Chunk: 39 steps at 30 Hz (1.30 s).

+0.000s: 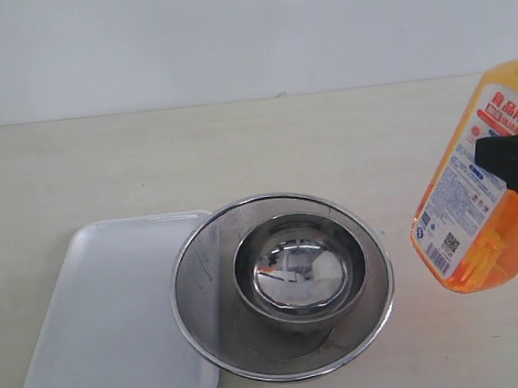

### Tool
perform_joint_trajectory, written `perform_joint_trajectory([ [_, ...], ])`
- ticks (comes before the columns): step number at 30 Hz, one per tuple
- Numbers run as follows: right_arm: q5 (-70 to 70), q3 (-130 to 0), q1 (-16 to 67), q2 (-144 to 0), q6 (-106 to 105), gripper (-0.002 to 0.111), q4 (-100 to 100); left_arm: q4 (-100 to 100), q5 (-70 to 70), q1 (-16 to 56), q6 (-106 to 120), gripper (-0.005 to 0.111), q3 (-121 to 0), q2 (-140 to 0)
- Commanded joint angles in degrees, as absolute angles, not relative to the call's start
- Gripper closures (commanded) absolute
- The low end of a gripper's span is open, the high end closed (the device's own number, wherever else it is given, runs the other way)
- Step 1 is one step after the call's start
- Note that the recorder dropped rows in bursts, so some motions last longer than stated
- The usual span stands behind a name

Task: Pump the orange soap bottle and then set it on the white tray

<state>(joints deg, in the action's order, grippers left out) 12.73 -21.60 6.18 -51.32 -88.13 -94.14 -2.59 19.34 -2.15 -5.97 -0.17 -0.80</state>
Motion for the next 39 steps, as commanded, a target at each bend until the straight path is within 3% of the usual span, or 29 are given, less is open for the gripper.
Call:
perform_joint_trajectory([
  [1,9.6,-21.8,5.9,-50.5,-88.5,0.109,-95.2,-2.8,18.8,-1.8,-6.1,0.102,0.0,-0.9],
  [6,2.9,-21.8,10.2,-50.5,-88.5,0.109,-95.6,-2.8,18.8,-1.8,-6.1,0.102,0.0,-0.9],
  [17,-24.8,-21.8,30.6,-50.5,-82.0,0.109,-94.5,-2.8,18.8,-1.8,-6.1,0.102,0.0,-0.9],
  [23,-29.3,-22.4,38.0,-52.8,-74.0,0.109,-88.5,-2.8,18.8,-1.8,-6.1,0.102,0.0,-0.9],
  [39,-31.5,-26.6,40.8,-64.7,-69.0,0.109,-83.2,-2.8,18.8,-1.8,-6.1,0.102,0.0,-0.9],
])
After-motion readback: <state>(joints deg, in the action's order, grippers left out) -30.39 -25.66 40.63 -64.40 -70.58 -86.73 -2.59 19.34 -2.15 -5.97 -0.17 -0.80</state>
